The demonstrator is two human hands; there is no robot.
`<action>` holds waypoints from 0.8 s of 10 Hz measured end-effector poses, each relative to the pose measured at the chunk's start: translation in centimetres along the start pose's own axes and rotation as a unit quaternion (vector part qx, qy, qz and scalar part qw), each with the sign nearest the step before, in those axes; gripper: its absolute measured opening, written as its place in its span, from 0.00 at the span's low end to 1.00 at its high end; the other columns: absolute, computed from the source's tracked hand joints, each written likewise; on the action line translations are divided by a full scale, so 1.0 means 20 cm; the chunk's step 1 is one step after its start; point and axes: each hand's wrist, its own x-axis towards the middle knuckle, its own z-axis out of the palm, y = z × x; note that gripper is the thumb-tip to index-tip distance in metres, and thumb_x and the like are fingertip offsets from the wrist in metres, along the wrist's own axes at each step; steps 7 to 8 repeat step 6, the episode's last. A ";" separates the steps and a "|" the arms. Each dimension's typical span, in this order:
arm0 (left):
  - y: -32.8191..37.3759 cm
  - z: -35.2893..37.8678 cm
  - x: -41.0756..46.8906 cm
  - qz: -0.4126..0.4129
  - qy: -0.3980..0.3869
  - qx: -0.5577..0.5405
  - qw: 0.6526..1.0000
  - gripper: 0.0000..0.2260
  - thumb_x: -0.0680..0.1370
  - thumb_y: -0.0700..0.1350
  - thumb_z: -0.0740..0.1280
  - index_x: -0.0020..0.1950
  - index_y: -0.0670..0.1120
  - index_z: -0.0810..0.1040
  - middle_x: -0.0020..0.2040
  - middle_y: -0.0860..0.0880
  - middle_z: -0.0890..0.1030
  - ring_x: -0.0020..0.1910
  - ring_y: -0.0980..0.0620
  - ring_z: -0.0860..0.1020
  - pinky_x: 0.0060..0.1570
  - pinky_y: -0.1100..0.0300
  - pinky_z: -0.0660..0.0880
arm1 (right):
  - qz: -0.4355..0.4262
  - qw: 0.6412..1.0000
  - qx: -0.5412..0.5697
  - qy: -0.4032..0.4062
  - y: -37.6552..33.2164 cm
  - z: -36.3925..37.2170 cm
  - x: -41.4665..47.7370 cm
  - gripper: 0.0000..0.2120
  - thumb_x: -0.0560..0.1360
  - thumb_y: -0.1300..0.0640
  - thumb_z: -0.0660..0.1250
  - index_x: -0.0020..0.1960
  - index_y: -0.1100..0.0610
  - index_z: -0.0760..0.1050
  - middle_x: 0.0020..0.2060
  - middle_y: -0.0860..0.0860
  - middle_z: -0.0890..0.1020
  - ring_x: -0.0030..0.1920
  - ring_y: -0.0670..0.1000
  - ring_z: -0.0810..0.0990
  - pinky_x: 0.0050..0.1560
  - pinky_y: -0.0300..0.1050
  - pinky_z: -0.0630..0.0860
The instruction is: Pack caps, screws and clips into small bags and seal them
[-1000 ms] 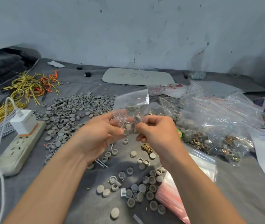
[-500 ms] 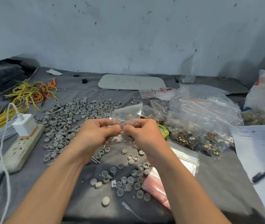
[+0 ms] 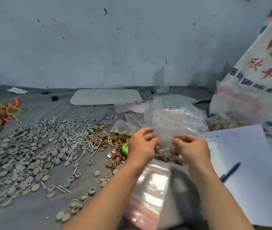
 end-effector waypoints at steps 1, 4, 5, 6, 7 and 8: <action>-0.10 0.08 -0.01 0.144 0.078 0.191 0.968 0.17 0.79 0.41 0.71 0.63 0.55 0.72 0.53 0.58 0.80 0.51 0.58 0.80 0.44 0.71 0.74 | -0.131 0.969 -0.109 0.178 0.10 -0.03 -0.01 0.10 0.74 0.61 0.74 0.53 0.51 0.84 0.43 0.46 0.85 0.47 0.54 0.83 0.55 0.49 0.77; -0.34 0.17 0.16 0.237 -0.103 0.464 0.847 0.16 0.80 0.44 0.64 0.68 0.47 0.72 0.61 0.47 0.74 0.60 0.46 0.72 0.60 0.55 0.66 | -0.216 0.951 -0.212 -0.061 0.32 0.14 0.06 0.14 0.72 0.60 0.59 0.54 0.54 0.79 0.46 0.52 0.80 0.49 0.58 0.76 0.52 0.55 0.74; -0.33 0.17 0.15 0.229 -0.088 0.420 0.874 0.15 0.79 0.43 0.65 0.66 0.46 0.73 0.59 0.46 0.75 0.57 0.45 0.72 0.58 0.57 0.64 | -0.216 0.944 -0.239 -0.075 0.35 0.19 0.10 0.15 0.74 0.59 0.58 0.56 0.54 0.77 0.47 0.51 0.78 0.49 0.57 0.75 0.50 0.53 0.71; -0.23 0.09 0.02 0.183 -0.035 0.336 0.923 0.08 0.79 0.46 0.69 0.58 0.51 0.76 0.52 0.52 0.80 0.51 0.50 0.77 0.53 0.57 0.72 | -0.214 0.936 -0.260 -0.100 0.30 0.12 0.06 0.18 0.77 0.66 0.61 0.64 0.52 0.76 0.53 0.52 0.80 0.56 0.58 0.78 0.56 0.51 0.73; -0.23 0.09 0.02 0.183 -0.035 0.336 0.923 0.08 0.79 0.46 0.69 0.58 0.51 0.76 0.52 0.52 0.80 0.51 0.50 0.77 0.53 0.57 0.72 | -0.214 0.936 -0.260 -0.100 0.30 0.12 0.06 0.18 0.77 0.66 0.61 0.64 0.52 0.76 0.53 0.52 0.80 0.56 0.58 0.78 0.56 0.51 0.73; -0.23 0.09 0.02 0.183 -0.035 0.336 0.923 0.08 0.79 0.46 0.69 0.58 0.51 0.76 0.52 0.52 0.80 0.51 0.50 0.77 0.53 0.57 0.72 | -0.214 0.936 -0.260 -0.100 0.30 0.12 0.06 0.18 0.77 0.66 0.61 0.64 0.52 0.76 0.53 0.52 0.80 0.56 0.58 0.78 0.56 0.51 0.73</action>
